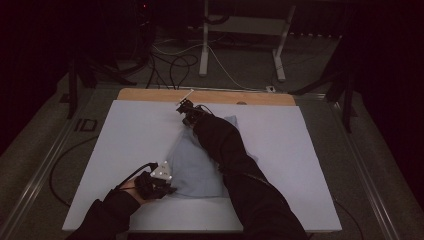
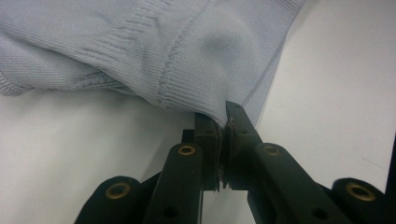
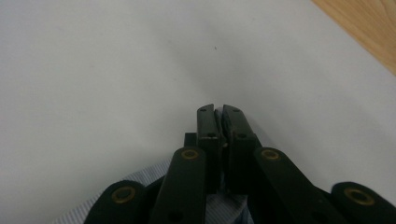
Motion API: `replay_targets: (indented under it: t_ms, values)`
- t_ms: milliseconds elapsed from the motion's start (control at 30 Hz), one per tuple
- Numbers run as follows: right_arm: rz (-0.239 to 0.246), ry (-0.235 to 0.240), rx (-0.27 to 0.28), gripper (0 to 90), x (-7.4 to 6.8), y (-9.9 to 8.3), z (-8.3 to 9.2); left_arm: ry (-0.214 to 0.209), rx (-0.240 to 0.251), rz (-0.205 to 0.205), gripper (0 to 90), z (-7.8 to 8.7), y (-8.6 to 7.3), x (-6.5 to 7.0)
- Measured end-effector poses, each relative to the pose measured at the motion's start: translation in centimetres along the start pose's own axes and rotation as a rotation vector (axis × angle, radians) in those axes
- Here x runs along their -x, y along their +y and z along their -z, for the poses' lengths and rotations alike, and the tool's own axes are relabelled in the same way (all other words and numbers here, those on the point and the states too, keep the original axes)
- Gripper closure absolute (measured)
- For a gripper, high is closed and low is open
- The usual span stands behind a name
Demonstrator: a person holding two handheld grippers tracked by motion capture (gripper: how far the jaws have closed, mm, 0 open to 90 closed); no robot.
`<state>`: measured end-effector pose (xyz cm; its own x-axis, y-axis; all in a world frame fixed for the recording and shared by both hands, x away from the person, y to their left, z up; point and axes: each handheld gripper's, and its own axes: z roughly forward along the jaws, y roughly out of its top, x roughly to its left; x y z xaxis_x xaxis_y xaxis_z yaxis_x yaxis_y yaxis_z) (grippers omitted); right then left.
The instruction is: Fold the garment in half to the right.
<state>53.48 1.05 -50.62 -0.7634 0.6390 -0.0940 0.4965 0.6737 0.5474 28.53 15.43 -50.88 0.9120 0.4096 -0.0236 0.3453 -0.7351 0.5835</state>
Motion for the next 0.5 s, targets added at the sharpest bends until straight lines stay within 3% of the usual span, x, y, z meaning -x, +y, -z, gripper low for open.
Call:
replay_targets:
  t_ms: [500]
  values:
    - [0.018,0.023,0.057,88.1,0.9,0.1,3.0,-0.009,-0.003,-0.034,87.5,0.9,1.2,0.3]
